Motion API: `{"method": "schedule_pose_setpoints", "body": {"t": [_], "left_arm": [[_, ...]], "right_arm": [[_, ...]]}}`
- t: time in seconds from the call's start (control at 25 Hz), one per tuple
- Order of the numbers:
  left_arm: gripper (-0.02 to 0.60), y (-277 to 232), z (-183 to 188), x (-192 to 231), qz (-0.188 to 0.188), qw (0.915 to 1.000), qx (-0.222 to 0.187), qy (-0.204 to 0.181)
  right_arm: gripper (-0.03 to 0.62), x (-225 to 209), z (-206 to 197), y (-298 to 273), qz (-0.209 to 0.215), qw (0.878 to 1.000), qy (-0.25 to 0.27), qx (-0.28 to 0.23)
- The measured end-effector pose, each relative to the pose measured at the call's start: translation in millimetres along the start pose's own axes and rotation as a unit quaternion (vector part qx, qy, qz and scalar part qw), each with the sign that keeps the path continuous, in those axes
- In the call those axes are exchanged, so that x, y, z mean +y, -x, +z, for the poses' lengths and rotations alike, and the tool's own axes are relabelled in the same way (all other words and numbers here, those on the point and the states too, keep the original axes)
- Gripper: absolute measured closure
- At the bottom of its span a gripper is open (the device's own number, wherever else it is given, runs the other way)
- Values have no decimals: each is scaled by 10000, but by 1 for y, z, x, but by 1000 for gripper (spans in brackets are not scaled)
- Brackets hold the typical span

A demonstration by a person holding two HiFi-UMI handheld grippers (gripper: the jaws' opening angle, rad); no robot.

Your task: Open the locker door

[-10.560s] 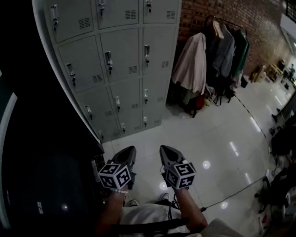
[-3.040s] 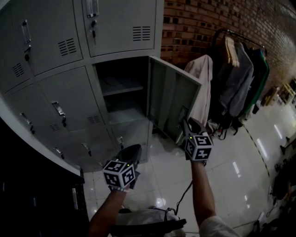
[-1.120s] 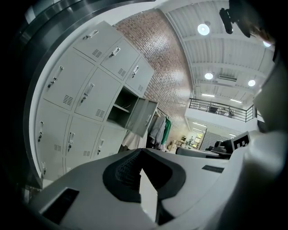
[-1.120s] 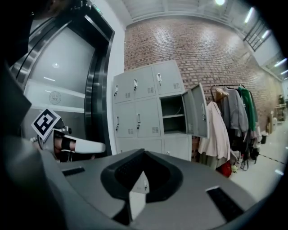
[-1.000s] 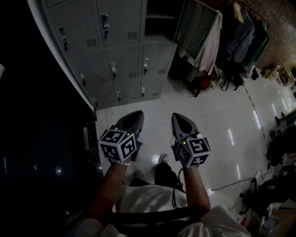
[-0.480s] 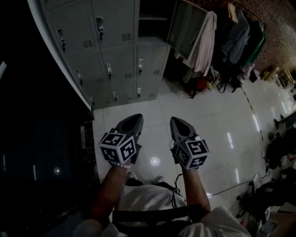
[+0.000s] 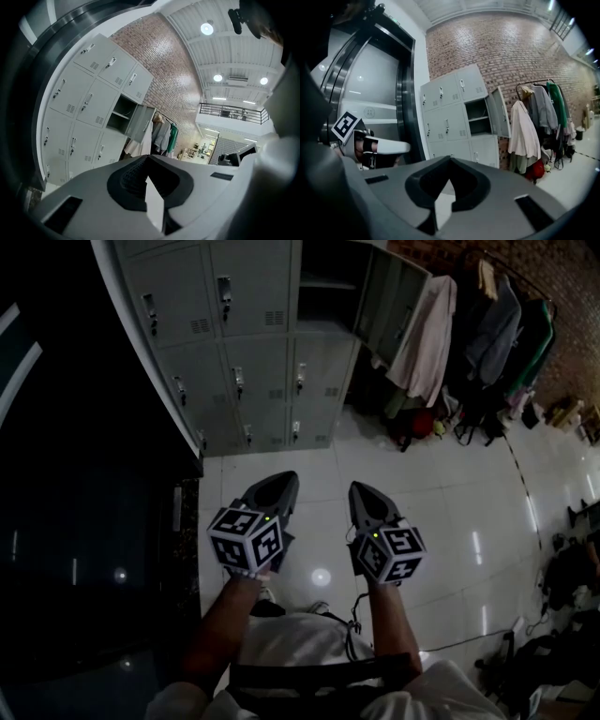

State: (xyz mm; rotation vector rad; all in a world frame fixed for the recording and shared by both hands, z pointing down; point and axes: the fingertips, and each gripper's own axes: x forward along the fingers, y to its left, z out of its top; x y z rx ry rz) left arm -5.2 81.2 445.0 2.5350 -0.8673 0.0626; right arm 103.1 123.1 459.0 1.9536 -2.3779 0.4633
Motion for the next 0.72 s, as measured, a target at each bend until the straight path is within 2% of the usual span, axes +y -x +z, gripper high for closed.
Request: {"method": "schedule_pose_setpoints", "body": {"t": [0.72], "left_arm": [[591,2,-9,-37,-73,9999,52,-115]], "right_arm": [[592,-13,6,37,-71,9998,-73,-154]]}}
